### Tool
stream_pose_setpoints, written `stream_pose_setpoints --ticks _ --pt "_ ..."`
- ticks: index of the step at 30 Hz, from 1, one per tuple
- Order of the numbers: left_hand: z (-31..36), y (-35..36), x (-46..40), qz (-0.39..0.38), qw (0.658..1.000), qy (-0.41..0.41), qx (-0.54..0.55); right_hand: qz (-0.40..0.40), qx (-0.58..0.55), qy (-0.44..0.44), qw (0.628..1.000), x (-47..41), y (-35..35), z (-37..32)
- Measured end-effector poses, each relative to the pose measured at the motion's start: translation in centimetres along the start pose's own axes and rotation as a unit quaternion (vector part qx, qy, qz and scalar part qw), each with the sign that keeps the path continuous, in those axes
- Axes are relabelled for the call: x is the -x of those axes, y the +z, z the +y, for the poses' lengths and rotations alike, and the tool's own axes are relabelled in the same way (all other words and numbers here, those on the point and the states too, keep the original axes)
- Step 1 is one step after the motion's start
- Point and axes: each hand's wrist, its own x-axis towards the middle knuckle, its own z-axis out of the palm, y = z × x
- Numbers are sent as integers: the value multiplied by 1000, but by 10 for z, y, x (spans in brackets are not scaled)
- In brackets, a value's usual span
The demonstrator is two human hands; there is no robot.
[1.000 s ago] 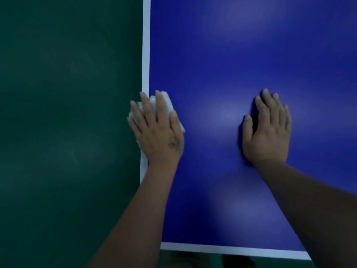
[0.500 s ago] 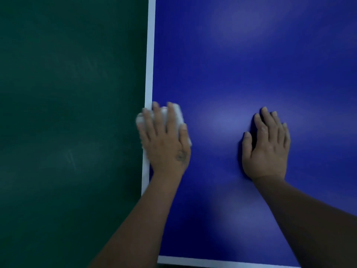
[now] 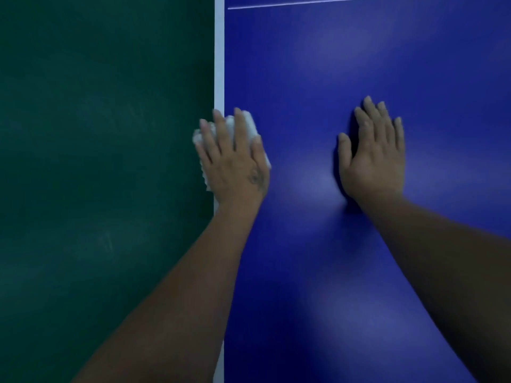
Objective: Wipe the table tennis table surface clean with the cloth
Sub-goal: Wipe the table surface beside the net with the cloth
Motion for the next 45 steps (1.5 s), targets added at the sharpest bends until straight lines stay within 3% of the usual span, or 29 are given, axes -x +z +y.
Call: stream_pose_setpoints --ticks 3,6,7,9,11,13,15,18,20,22,25,28,32,38,45 --pt "31 5 19 -37 993 114 -16 2 6 5 1000 1 0 2" --pt "53 10 20 -60 952 300 -18 9 9 4 1000 -2 -1 1" --pt "52 12 4 -51 943 327 -22 8 11 3 1000 -3 -1 0" --pt "43 13 -41 -37 969 239 -44 -2 12 4 1000 -3 0 -1" --pt "33 11 -79 -16 998 51 -34 -3 8 5 1000 -4 0 1" --pt "43 11 -93 3 999 -40 -19 3 6 5 1000 -5 1 1" --pt "69 14 -92 -4 1000 11 -6 9 8 6 1000 -6 1 0" --pt "103 22 -84 -32 974 225 -14 19 6 -3 1000 -7 1 1" --pt "102 26 -103 -39 950 310 -24 18 5 -4 1000 -7 1 2" --pt "84 27 -145 -45 961 268 -47 21 4 -4 1000 -7 2 2" --pt "40 15 -209 -19 999 30 9 25 -3 -7 1000 -7 3 2" --pt "34 6 -213 -65 986 -112 104 20 1 -4 1000 -7 4 4" --pt "49 5 -172 -27 997 -52 45 9 1 -2 1000 -7 2 2" --pt "23 8 -94 -33 999 13 -8 7 6 2 1000 -7 2 1" --pt "0 4 4 -30 999 -3 -33 17 13 3 1000 -6 2 -2"
